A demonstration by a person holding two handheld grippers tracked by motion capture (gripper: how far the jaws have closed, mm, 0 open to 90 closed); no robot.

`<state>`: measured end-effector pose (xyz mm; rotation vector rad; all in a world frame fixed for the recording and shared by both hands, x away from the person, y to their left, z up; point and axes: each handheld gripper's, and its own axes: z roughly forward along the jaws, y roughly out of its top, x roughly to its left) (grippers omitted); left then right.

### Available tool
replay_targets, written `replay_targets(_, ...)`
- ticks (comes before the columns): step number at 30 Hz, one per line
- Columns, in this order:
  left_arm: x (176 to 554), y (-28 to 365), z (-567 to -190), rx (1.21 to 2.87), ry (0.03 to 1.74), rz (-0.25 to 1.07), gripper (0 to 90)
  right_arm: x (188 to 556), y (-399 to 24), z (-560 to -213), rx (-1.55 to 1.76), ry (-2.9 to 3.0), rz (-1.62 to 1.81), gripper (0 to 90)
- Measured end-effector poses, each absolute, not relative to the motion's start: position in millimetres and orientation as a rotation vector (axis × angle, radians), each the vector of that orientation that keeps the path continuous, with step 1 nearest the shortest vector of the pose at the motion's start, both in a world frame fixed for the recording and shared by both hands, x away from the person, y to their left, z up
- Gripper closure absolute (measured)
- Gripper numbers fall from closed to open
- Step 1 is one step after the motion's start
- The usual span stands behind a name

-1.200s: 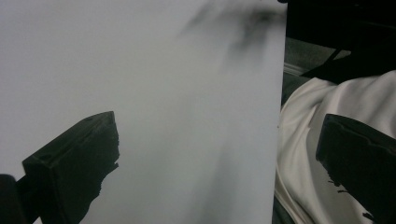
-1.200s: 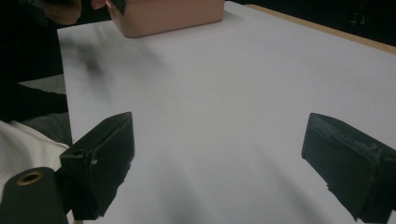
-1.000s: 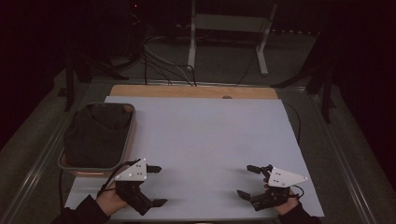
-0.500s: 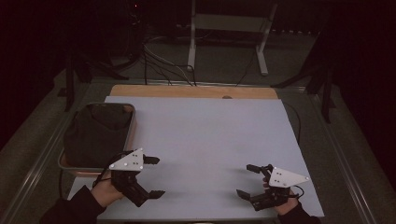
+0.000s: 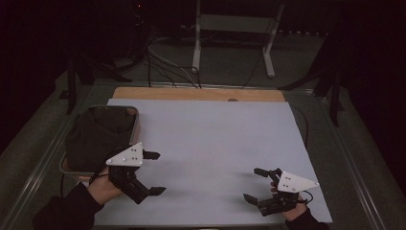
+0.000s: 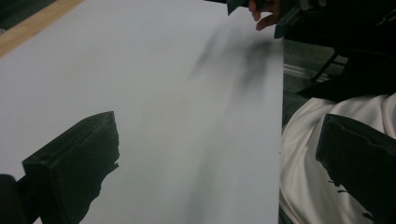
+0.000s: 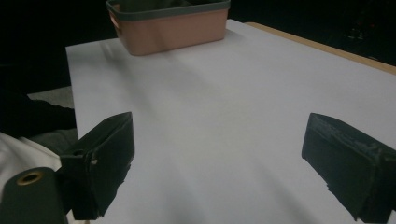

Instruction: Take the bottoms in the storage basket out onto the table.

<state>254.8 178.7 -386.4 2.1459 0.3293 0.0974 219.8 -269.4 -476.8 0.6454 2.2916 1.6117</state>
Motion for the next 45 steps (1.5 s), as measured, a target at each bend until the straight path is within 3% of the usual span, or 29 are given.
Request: replay_targets(45, 284.4, 243.8, -341.1, 2.080, 0.507, 0.257, 0.0, 227.2, -266.2, -483.3, 0.656, 2.310, 1.614, 9.6)
